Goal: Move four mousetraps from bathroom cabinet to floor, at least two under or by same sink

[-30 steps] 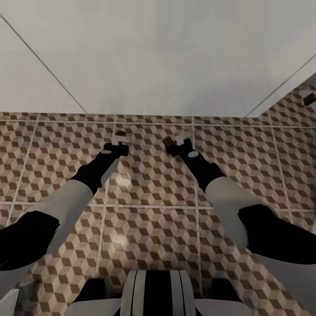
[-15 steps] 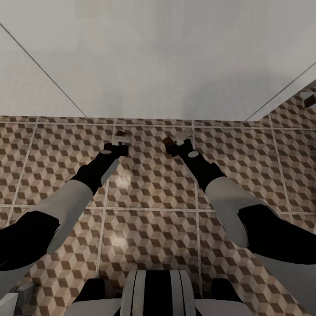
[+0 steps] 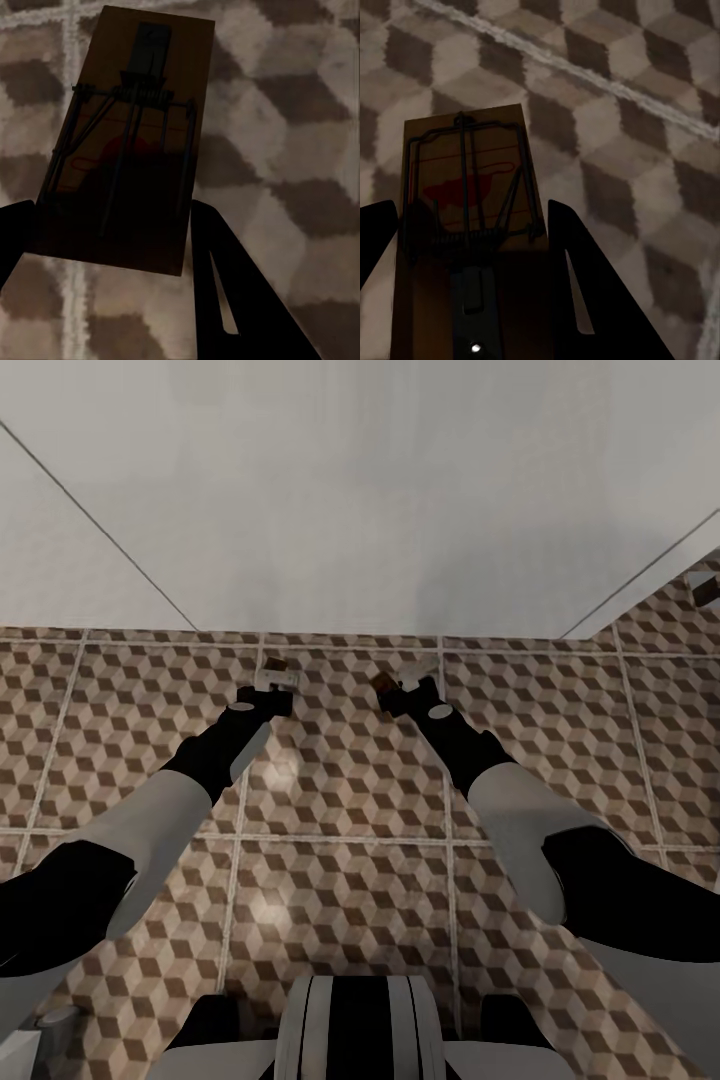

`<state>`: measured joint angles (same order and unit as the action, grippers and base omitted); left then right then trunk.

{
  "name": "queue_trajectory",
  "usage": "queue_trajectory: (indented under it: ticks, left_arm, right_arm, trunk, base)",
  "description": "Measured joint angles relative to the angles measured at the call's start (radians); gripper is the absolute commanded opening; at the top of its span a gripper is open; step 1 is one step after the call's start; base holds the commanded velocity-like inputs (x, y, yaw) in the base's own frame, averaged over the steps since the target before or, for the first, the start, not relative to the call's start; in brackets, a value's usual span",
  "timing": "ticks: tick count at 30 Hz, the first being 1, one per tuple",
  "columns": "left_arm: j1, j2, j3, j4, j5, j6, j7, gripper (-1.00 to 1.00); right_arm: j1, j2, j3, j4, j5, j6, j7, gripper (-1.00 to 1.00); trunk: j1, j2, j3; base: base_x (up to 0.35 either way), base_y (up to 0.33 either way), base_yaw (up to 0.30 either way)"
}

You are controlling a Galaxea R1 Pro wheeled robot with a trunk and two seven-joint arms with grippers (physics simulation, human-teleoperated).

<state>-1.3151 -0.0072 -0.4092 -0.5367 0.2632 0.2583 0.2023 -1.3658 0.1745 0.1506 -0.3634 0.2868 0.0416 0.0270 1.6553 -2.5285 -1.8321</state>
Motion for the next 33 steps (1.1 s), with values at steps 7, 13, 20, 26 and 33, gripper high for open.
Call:
queue_trajectory:
  ticks: [7, 13, 20, 26, 33]
  left_arm:
    - [0.000, 0.000, 0.000, -0.001, 0.000, 0.000, 0.000, -1.00]
    - [0.001, -0.003, 0.000, -0.004, 0.000, 0.001, 0.000, -1.00]
    - [0.001, -0.007, 0.000, -0.010, 0.000, 0.001, -0.004, -1.00]
    - [0.001, -0.008, 0.000, -0.009, 0.000, 0.001, -0.031, -1.00]
    - [0.004, -0.008, 0.000, -0.010, 0.000, 0.001, -0.034, -1.00]
  right_arm:
    - [-0.001, 0.000, -0.001, 0.001, 0.001, 0.002, -0.029, -1.00]
    - [-0.001, 0.000, -0.002, 0.003, 0.001, 0.006, -0.071, -1.00]
    - [-0.001, 0.000, -0.003, 0.065, 0.004, 0.005, -0.132, -1.00]
    - [-0.001, 0.000, -0.002, 0.087, 0.004, 0.006, -0.144, -1.00]
    - [-0.001, 0.000, -0.002, 0.097, 0.005, 0.006, -0.153, -1.00]
  trunk:
    - [0.000, 0.000, 0.000]
    - [0.000, 0.000, 0.000]
    - [0.000, 0.000, 0.000]
    - [0.000, 0.000, 0.000]
    - [0.000, 0.000, 0.000]
  base:
    - [0.020, 0.000, 0.000]
    - [0.001, 0.000, 0.000]
    - [0.000, 0.000, 0.000]
    - [0.000, 0.000, 0.000]
    - [0.000, 0.000, 0.000]
